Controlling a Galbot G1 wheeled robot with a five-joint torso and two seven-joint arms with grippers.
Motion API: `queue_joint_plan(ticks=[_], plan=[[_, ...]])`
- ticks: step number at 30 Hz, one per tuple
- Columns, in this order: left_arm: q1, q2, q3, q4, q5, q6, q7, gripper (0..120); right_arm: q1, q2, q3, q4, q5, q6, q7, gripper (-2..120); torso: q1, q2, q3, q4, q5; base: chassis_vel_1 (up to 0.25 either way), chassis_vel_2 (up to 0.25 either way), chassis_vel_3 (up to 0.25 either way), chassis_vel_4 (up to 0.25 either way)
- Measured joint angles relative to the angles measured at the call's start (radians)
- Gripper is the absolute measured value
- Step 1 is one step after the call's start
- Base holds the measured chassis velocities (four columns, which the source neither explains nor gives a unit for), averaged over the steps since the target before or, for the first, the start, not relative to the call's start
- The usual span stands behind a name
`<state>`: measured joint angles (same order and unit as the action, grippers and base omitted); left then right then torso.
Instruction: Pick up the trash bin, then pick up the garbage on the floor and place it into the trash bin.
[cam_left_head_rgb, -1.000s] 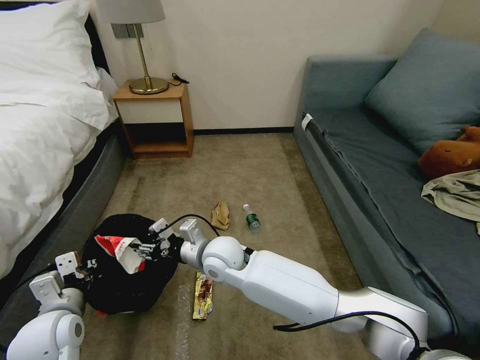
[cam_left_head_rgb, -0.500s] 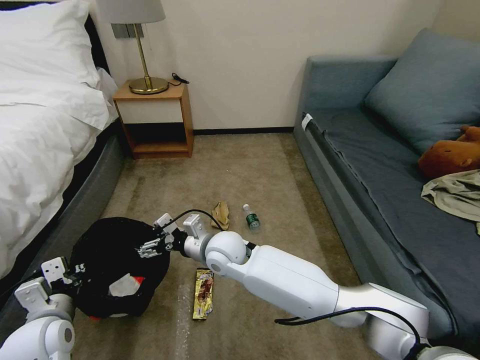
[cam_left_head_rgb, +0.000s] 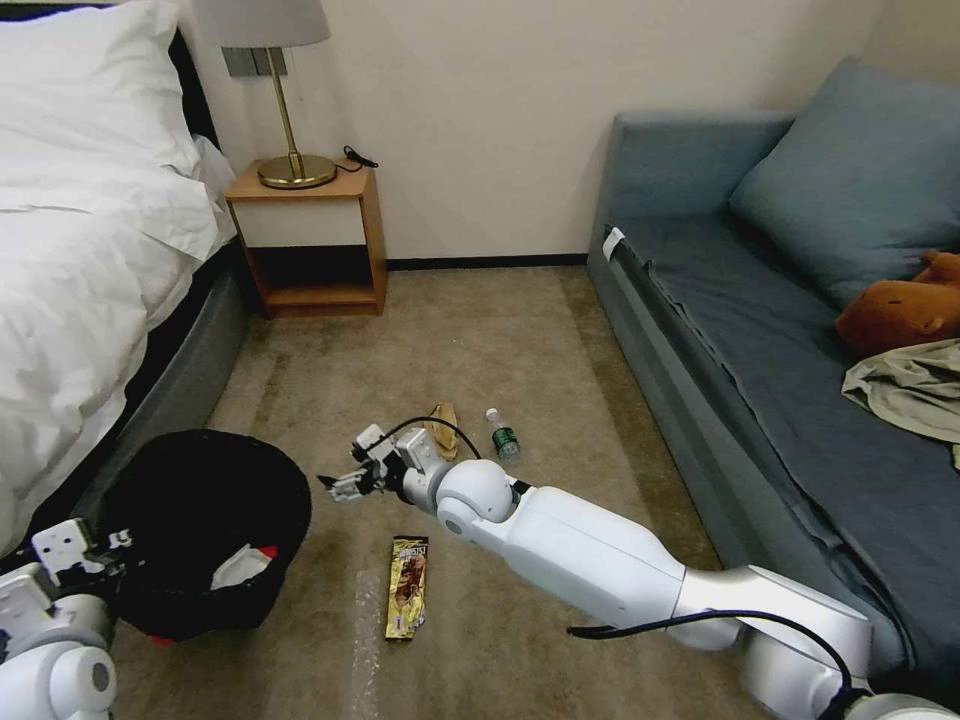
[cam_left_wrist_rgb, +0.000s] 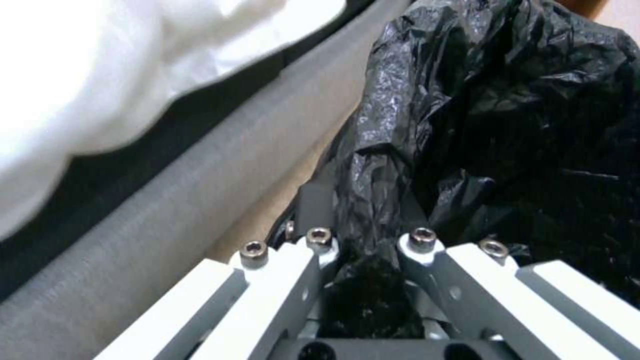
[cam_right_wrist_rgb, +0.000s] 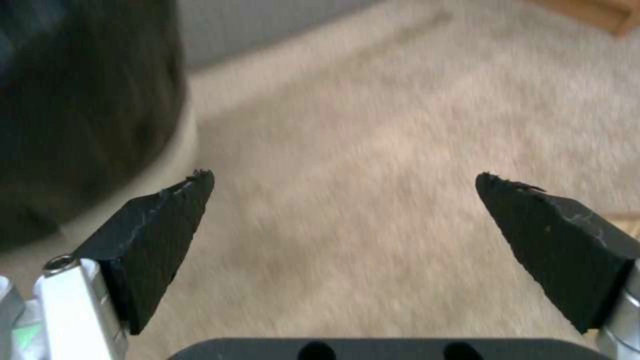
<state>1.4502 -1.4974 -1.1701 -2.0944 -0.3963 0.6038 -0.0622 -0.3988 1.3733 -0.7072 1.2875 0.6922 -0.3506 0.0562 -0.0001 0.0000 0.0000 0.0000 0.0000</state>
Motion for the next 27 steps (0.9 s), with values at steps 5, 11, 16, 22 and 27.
queue_joint_plan(ticks=[5,11,16,22,27], plan=[[-0.016,0.018,-0.044,-0.013,-0.057,0.016,-0.018,4,0.002,0.026,-0.027,-0.075,-0.027,-0.008,0.004,100,0.0,0.0,0.0,0.0,0.0,0.0,0.0,0.0,0.0],[-0.014,0.029,-0.064,-0.008,-0.078,0.016,-0.02,4,-0.024,0.056,-0.054,-0.173,-0.082,-0.006,0.005,100,0.0,0.0,0.0,0.0,0.0,0.0,0.0,0.0,0.0],[-0.015,0.026,-0.064,0.014,-0.068,0.014,-0.022,4,-0.059,0.08,-0.071,-0.264,-0.13,0.024,-0.003,100,0.0,0.0,0.0,0.0,-0.0001,0.0,0.0,0.0,0.0],[-0.017,0.022,-0.055,0.017,-0.07,0.014,-0.035,4,-0.092,0.121,-0.085,-0.358,-0.17,0.054,-0.015,100,0.0,0.0,0.0,0.0,-0.0001,0.0,0.0,0.0,0.0],[-0.018,0.015,-0.044,0.002,-0.071,0.016,-0.054,4,-0.105,0.136,-0.097,-0.389,-0.183,0.059,-0.022,100,0.0,0.0,0.0,0.0,-0.0001,0.0,0.0,0.0,0.0]])
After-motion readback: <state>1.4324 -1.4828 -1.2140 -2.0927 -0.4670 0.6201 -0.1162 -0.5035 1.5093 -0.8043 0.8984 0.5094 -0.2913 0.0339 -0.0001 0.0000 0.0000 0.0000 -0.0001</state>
